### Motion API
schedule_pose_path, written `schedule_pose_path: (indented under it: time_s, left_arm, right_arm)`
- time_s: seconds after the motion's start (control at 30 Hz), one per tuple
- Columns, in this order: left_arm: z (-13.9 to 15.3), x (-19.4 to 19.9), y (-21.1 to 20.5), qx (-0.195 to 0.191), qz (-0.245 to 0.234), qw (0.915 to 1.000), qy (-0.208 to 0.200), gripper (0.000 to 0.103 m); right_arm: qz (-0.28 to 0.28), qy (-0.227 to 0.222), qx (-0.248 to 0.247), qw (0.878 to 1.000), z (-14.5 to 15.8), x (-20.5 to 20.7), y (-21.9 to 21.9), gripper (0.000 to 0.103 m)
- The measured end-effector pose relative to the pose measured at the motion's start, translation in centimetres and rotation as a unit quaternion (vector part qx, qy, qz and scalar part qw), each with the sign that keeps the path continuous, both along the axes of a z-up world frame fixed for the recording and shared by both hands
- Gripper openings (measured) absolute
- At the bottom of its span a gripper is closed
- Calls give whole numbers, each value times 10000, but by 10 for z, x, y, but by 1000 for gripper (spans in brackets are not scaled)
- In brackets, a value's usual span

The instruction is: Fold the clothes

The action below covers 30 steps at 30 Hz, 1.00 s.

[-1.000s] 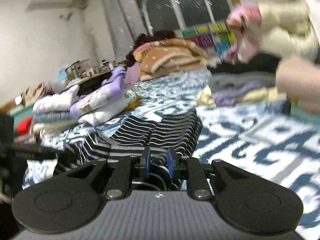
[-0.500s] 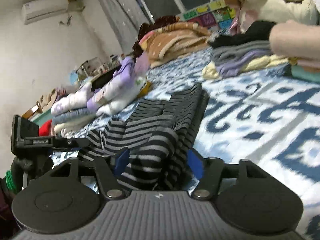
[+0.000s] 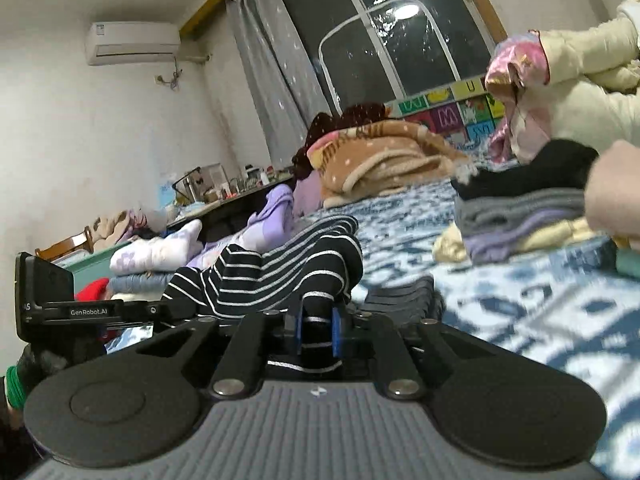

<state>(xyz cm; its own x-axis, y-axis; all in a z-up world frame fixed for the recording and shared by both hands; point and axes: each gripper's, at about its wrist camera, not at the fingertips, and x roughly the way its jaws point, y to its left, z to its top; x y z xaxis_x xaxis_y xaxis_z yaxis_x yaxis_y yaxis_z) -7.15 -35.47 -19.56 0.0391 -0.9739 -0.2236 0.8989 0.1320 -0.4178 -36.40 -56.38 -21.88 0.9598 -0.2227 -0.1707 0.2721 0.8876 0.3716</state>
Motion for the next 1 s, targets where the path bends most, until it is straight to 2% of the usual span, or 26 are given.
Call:
schedule_pose_path:
  time_s: [0.1,0.43,0.53,0.77,1.0]
  left_arm:
    - [-1,16,-15,-139,87,9998,112,11]
    - [-13,50,-47,-45,228,9994,274,11]
    - [-17,55,-56,84,244,9992,301,11]
    - [-38,66,-82,682,303,9965,380,11]
    - [-45,70,-82,850,362,9938,618,11]
  right_arm:
    - [-21,-82,71,9999,3,14,-22,15]
    - [80,61,314,9995,-6,63,-72,15]
    - [44,197,391,9990,-14,73,-82,15]
    - [-76,719,683,9950,-41,95,-97,15]
    - [15,676,948,9932,-52,96,-102,15]
